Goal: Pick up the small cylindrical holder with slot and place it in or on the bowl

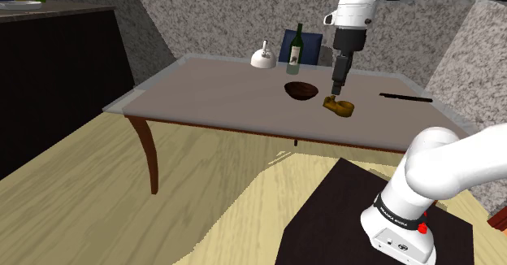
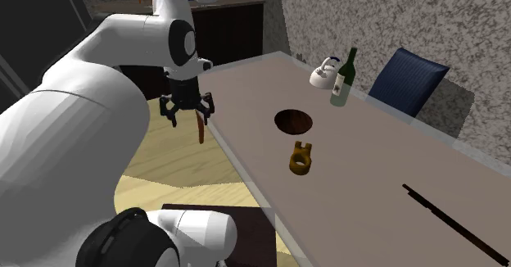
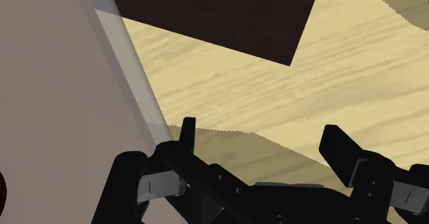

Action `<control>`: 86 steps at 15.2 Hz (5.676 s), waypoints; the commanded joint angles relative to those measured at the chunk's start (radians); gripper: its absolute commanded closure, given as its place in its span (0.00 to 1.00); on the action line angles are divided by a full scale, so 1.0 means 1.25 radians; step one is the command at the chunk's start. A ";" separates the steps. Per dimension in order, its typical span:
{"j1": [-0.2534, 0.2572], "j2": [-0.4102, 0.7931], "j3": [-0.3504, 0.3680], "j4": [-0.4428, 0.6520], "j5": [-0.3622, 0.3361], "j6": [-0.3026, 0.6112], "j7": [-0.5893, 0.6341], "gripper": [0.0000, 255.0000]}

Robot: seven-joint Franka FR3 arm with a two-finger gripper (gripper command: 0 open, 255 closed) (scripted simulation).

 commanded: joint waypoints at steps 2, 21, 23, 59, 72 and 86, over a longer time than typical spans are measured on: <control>-0.008 0.010 -0.011 -0.007 -0.010 0.014 -0.007 0.00; -0.159 0.317 -0.230 0.005 -0.136 0.279 -0.118 0.00; -0.172 0.359 -0.252 0.021 -0.139 0.303 -0.130 0.00; -0.268 0.697 -0.380 0.135 -0.074 0.500 -0.237 1.00; -0.264 0.646 -0.381 0.191 -0.095 0.397 -0.224 1.00; -0.256 0.632 -0.373 0.316 -0.098 0.260 -0.212 1.00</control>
